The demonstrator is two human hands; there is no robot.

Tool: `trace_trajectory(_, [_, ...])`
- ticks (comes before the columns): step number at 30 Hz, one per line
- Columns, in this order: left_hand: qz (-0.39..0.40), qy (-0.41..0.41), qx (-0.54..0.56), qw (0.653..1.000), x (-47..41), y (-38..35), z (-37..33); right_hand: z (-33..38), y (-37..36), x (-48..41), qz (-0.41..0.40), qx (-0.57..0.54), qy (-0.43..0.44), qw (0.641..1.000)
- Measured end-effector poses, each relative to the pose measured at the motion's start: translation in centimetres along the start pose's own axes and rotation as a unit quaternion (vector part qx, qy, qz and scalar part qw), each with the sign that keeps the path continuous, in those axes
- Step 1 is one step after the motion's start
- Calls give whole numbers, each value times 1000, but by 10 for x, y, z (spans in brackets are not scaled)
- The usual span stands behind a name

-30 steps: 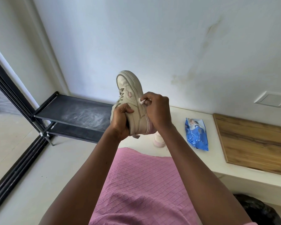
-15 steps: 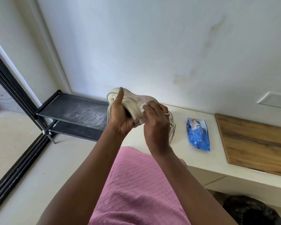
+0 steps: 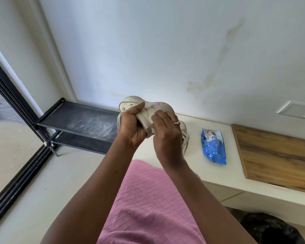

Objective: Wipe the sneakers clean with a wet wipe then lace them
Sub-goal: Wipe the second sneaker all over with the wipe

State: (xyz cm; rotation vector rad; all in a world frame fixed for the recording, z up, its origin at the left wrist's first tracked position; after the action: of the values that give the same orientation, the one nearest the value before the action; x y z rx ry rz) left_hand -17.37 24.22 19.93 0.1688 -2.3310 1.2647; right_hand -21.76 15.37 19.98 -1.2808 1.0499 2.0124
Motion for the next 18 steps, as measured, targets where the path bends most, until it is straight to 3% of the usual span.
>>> trace_trajectory(5, [-34, 6, -11, 999, 2, 6, -1, 12, 4, 19, 50, -107, 31, 993])
trace_trajectory(9, [-50, -2, -9, 999, 6, 8, 2, -3, -1, -5, 75, -22, 23, 997])
trace_trajectory(14, [-43, -37, -125, 991, 9, 5, 15, 0, -12, -32, 110, 92, -15, 990])
trace_trajectory(18, [-46, -72, -150, 985, 5, 6, 6, -8, -6, -31, 162, 39, -42, 985])
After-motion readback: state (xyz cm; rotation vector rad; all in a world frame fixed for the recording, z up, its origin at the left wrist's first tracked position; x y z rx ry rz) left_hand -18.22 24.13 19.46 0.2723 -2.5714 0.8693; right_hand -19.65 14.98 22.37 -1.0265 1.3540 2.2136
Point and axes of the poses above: each hand's wrist, its own x-axis away from the middle knuckle, its own y-axis out of the back of the hand, z = x × y, the point moved 1 cm from there along -x, towards the middle knuckle, and after that the axes turned 14 degrees about -z, right-handed, at the moved point
